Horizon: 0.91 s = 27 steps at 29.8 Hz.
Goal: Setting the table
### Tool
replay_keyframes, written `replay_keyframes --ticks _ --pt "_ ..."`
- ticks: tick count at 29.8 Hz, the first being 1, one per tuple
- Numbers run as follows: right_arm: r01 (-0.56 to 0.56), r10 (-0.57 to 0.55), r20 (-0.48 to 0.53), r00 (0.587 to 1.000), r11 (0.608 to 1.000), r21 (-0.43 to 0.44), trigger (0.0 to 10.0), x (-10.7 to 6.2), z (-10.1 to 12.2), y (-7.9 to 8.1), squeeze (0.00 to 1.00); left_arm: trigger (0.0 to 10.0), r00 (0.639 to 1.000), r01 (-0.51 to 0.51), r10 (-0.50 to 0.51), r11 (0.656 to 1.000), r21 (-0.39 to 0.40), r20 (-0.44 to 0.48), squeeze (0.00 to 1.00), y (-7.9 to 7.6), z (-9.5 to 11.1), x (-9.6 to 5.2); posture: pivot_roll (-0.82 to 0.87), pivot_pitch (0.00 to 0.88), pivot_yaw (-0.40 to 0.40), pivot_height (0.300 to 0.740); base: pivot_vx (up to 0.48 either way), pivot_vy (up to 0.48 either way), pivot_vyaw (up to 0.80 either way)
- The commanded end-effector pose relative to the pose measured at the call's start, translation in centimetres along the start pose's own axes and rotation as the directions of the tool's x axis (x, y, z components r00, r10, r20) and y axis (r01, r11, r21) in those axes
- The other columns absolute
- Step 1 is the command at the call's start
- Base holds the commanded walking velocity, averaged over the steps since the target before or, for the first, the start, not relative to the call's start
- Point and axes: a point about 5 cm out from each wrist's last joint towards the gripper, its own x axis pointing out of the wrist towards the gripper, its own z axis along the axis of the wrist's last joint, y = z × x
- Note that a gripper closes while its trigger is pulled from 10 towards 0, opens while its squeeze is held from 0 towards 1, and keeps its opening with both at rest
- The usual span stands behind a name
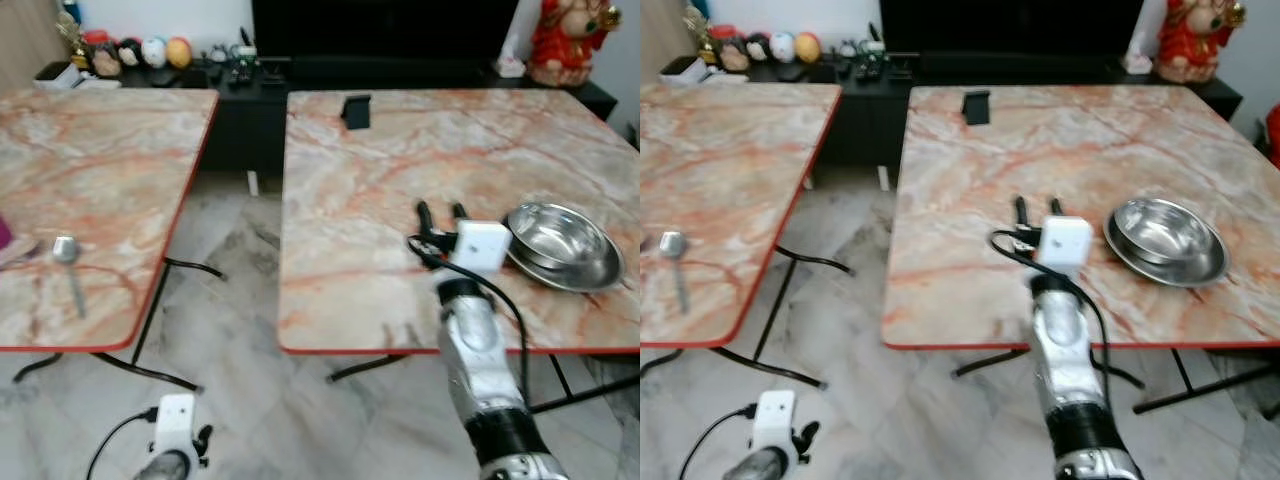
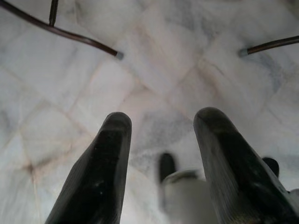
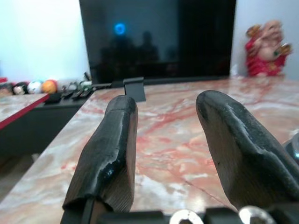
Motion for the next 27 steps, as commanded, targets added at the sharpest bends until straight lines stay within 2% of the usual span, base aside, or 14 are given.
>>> replay_keyframes --ticks 1,22,27 --pt "-0.020 0.020 0.025 0.999 1.000 0.004 10.0 0.3 0.5 0.7 0.00 10.0 1.000 -0.017 0.017 1.000 -0.001 -0.011 0.00 0.6 -0.2 -0.1 -0.07 0.000 -0.031 0.740 0.000 0.349 0.00" --pt "-0.056 0.056 0.025 0.998 0.998 -0.012 10.0 0.2 0.5 1.4 0.00 10.0 1.000 -0.017 0.017 1.000 -0.002 -0.009 0.00 0.7 -0.1 -0.1 -0.07 0.000 -0.030 0.740 0.000 0.354 0.00" --pt "-0.048 0.047 -0.080 0.996 0.999 -0.012 10.0 -0.5 -1.8 0.9 0.00 10.0 1.000 -0.017 0.017 1.000 -0.003 -0.008 0.00 0.6 -0.2 -0.1 -0.06 0.000 -0.034 0.740 0.000 0.355 0.00"
